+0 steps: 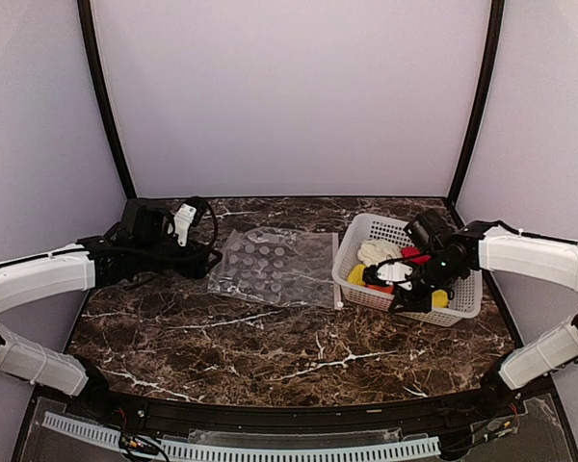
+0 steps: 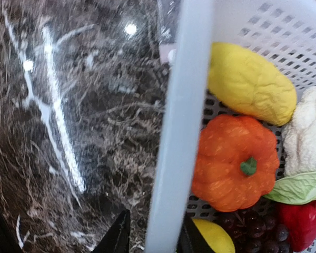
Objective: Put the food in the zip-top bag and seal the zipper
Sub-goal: Adjust the bin at the center of the board, then pick up the zipper food storage bag at the center of the board.
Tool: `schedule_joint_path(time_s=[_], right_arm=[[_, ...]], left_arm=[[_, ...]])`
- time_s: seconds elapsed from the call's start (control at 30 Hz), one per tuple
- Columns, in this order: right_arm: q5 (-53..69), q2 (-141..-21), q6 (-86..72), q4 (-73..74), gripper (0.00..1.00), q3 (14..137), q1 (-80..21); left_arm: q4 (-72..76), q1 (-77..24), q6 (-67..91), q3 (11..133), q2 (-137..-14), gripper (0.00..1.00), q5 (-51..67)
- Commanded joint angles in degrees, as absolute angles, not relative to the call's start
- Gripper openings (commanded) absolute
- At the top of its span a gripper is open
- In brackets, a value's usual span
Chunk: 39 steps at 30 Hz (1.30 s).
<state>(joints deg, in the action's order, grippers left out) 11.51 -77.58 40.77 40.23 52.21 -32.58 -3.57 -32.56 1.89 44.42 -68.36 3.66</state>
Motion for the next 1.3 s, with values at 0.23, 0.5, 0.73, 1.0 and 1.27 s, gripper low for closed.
schedule_joint_path(time_s=[0.23,0.5,0.73,1.0,1.27], right_arm=[[18.88,-67.36,36.81,41.58,0.69,53.62,-32.87],[23.81,-64.53,33.94,42.28,0.71,57.70,-32.43],[25.25,-65.37,32.70,39.40,0.71,59.68,-31.87],[26.96,-69.32,28.39,33.84,0.70,62.54,-30.84],[31.81,-78.10,18.41,29.51,0.67,71.08,-25.63]], left_arm=[[-14.21,-33.40,27.04,56.29,-83.06,0.76,-12.01],[-15.03,-32.65,28.27,62.06,-95.35,0.65,-9.61],[-13.41,-29.49,29.60,64.09,-100.78,0.34,-7.67],[-13.56,-28.00,24.69,60.74,-91.26,0.01,-8.52],[-4.47,-27.71,15.48,52.12,-63.79,0.01,-12.19]])
